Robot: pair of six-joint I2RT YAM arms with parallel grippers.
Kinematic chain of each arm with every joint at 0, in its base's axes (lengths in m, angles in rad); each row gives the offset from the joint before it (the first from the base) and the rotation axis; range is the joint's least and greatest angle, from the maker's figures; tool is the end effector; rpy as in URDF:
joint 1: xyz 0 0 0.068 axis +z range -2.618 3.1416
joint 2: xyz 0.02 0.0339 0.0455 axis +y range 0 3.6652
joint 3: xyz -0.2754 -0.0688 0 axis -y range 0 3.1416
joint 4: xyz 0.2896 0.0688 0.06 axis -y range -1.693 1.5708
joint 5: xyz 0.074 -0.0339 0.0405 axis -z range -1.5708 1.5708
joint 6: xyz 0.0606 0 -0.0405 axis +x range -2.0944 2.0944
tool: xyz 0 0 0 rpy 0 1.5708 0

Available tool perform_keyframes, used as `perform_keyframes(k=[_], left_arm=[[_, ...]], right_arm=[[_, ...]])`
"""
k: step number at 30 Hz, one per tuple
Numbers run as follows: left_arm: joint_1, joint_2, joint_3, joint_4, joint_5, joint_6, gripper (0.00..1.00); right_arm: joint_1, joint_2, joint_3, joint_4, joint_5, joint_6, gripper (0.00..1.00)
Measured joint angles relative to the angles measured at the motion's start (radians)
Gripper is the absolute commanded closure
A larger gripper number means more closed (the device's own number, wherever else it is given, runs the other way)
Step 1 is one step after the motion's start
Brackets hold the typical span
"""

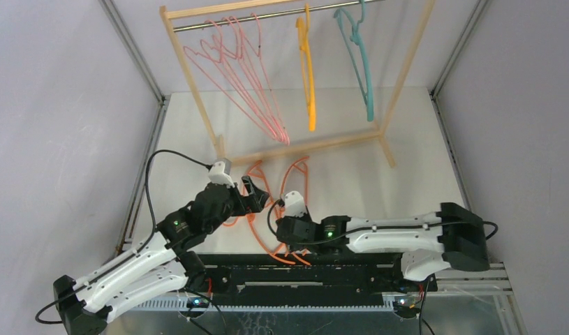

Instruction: Organize the hangers

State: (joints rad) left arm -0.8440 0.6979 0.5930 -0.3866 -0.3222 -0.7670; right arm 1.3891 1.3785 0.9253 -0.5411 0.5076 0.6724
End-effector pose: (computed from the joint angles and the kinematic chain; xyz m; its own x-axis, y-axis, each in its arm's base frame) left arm 0.1600 -0.1511 0.2578 -0.5890 -0.3282 -0.7385 0.1592 0.8488 -0.5042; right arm 0.0874 0.3126 0.2045 -0.6241 -0.3844 -0.6803 -0.5406 0.8410 0.0207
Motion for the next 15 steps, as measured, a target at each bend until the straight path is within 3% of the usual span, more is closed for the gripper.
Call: perform_keyframes(k=[7, 15], left_arm=[[0.000, -0.014, -0.002, -0.018, -0.016, -0.013, 0.01], [0.000, -0.042, -0.002, -0.033, -0.029, -0.023, 0.01]], right_arm=[[-0.030, 0.166, 0.011, 0.095, -0.117, -0.046, 0.44], [-0.117, 0.248, 0.018, 0.182, -0.223, -0.096, 0.57]])
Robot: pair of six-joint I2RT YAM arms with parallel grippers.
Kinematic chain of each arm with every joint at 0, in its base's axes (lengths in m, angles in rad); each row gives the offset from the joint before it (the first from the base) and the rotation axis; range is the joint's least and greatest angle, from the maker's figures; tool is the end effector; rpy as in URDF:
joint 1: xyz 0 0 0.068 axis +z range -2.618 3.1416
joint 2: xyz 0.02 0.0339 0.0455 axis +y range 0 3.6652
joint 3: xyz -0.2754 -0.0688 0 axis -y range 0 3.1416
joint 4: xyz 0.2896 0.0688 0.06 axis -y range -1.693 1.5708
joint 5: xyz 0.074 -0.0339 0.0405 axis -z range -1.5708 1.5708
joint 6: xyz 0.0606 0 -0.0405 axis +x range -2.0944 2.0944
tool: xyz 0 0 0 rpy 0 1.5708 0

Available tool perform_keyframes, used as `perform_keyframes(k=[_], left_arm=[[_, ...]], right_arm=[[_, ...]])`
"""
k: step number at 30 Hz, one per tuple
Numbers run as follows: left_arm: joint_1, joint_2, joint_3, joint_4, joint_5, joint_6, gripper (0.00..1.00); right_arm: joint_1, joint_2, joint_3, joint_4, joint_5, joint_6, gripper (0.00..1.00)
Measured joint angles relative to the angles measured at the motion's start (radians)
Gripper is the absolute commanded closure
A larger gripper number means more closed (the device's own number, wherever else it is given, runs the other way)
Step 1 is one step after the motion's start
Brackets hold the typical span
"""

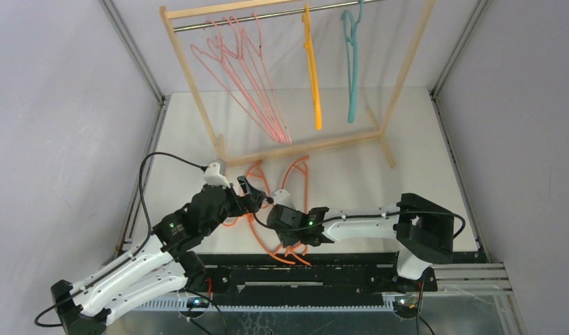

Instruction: Organize the hangers

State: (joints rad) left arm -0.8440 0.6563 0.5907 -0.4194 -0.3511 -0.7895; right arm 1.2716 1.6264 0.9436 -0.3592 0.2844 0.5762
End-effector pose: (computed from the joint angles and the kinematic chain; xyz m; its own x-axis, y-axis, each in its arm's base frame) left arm 0.1555 -0.1435 0.2614 -0.5728 -0.3591 -0.7368 0.1318 0.8469 -0.5152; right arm 0.1237 0.3433 0.1382 -0.6904 -0.4640 -0.5550 -0.5955 0.8002 0.0717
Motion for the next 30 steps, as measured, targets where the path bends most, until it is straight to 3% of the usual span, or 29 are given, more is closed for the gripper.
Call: perform_keyframes(k=[8, 18, 25, 30], left_arm=[[0.004, 0.001, 0.000, -0.027, -0.031, 0.000, 0.01], [0.007, 0.004, 0.000, -0.034, -0.048, -0.001, 0.01], [0.006, 0.005, 0.000, -0.022, -0.034, -0.001, 0.01], [0.006, 0.005, 0.000, -0.007, -0.030, 0.002, 0.01]], right_arm=[[-0.016, 0.097, 0.036, 0.047, -0.045, -0.026, 0.59], [-0.054, 0.127, 0.049, 0.058, -0.060, -0.026, 0.98], [-0.061, 0.090, 0.052, -0.026, -0.058, -0.039, 1.00], [-0.064, -0.105, 0.048, -0.130, -0.060, -0.069, 1.00]])
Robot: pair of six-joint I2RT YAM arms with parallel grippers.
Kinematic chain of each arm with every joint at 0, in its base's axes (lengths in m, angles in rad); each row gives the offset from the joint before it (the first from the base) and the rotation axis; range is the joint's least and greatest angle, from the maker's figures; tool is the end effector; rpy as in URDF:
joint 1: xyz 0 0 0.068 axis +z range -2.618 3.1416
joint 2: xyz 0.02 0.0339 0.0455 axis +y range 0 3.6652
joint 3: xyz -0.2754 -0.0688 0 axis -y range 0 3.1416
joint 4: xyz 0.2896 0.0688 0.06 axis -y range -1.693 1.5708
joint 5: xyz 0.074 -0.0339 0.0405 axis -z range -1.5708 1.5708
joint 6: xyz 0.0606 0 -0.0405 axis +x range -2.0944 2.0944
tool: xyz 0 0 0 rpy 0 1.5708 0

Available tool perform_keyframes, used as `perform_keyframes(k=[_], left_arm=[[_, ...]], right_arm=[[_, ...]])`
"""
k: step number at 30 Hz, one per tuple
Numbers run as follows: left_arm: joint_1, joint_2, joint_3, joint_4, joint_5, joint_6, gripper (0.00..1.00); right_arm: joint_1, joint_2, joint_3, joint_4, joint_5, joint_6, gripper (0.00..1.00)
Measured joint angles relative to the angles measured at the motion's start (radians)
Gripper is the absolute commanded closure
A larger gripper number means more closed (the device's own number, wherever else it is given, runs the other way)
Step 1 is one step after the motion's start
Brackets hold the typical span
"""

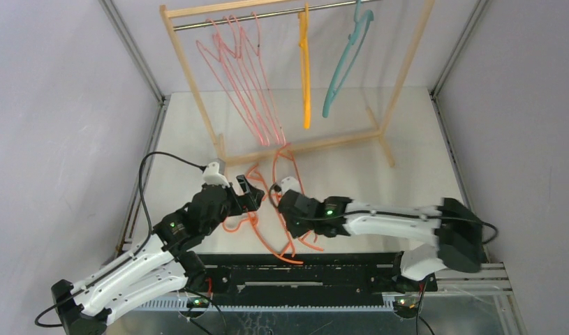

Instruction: Organize the hangers

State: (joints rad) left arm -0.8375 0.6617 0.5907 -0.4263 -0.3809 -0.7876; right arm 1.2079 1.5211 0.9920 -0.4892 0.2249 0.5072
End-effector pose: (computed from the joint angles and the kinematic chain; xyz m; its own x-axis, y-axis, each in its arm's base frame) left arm 0.1575 -0.1412 0.2599 -0.5591 -0.3623 -0.7458 0.1061 0.8608 -0.4977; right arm 0.1392 0.3284 0.1809 -0.6866 -0.4744 -0.5509 -0.6135 0.7847 0.0890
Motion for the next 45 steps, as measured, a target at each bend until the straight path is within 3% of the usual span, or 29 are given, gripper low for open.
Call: perform_keyframes(k=[9, 18, 23, 29, 40, 45], left_arm=[[-0.003, 0.018, 0.000, 0.046, 0.014, 0.002, 0.01], [-0.003, 0.056, 0.000, 0.063, 0.021, 0.002, 0.01], [-0.003, 0.069, 0.002, 0.066, 0.022, 0.010, 0.01], [-0.003, 0.083, 0.028, 0.069, 0.026, 0.019, 0.01], [-0.003, 0.084, 0.036, 0.080, 0.026, 0.028, 0.01], [-0.003, 0.084, 0.036, 0.080, 0.026, 0.028, 0.01]], right_arm=[[-0.092, -0.454, -0.047, -0.138, -0.028, 0.007, 1.00], [-0.293, -0.827, -0.106, -0.444, 0.000, 0.036, 1.00], [-0.483, -0.838, 0.029, -0.520, -0.029, 0.008, 1.00], [-0.699, -0.763, 0.198, -0.484, -0.212, -0.017, 1.00], [-0.986, -0.612, 0.388, -0.273, -0.603, 0.068, 1.00], [-1.060, -0.567, 0.425, -0.174, -0.706, 0.135, 1.00]])
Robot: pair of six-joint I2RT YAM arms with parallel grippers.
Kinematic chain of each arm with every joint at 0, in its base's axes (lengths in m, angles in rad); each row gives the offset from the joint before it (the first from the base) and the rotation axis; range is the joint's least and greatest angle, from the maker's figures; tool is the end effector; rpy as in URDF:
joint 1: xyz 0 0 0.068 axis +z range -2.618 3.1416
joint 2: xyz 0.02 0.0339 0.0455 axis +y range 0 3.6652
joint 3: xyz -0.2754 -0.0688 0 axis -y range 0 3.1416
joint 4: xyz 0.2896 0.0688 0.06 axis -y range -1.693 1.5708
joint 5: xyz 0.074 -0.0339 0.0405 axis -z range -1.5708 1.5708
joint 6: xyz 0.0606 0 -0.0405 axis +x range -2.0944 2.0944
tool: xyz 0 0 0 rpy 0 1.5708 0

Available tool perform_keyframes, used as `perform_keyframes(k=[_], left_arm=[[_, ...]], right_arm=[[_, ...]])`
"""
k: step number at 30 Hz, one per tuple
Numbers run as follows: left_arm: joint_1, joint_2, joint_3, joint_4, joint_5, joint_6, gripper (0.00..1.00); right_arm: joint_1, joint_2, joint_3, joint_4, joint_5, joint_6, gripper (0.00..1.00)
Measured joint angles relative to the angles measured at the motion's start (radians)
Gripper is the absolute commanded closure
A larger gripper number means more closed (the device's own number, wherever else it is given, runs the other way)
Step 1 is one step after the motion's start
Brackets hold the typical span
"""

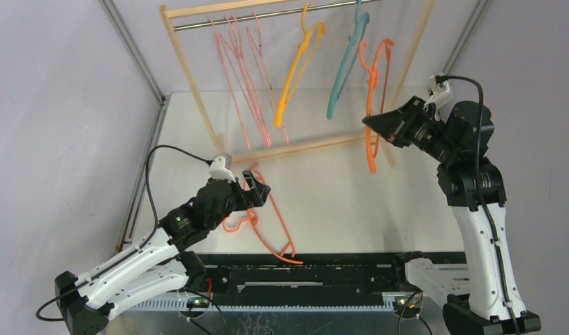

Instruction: Organize the hangers

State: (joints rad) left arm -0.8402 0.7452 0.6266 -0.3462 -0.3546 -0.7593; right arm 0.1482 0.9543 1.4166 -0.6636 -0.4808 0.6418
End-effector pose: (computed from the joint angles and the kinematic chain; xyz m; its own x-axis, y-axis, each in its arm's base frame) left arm 0.1686 -0.1567 0.2669 -0.5552 -0.3478 -0.7555 0.1504 0.8514 -0.5025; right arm 0.2118 0.0600 0.4955 -0.5051 0.4612 -0.7295 -0.3455 0.6665 0.6606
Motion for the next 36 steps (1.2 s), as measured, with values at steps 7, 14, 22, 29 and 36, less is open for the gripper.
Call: perform_keyframes(k=[7, 14, 22, 29, 36], left_arm=[[0.000, 0.000, 0.000, 0.000, 0.000, 0.000, 0.01], [0.000, 0.001, 0.000, 0.000, 0.000, 0.000, 0.01], [0.000, 0.001, 0.000, 0.000, 0.000, 0.000, 0.01], [0.000, 0.001, 0.000, 0.000, 0.000, 0.000, 0.01], [0.001, 0.012, 0.000, 0.001, 0.002, 0.001, 0.01]], right_arm=[[-0.080, 0.087, 0.062, 0.163, -0.127, 0.120, 1.00], [-0.157, 0.214, 0.158, 0.277, -0.179, 0.179, 1.00], [-0.202, 0.322, 0.159, 0.344, -0.195, 0.206, 1.00], [-0.227, 0.365, 0.159, 0.400, -0.202, 0.220, 1.00], [-0.227, 0.397, 0.161, 0.435, -0.202, 0.222, 1.00]])
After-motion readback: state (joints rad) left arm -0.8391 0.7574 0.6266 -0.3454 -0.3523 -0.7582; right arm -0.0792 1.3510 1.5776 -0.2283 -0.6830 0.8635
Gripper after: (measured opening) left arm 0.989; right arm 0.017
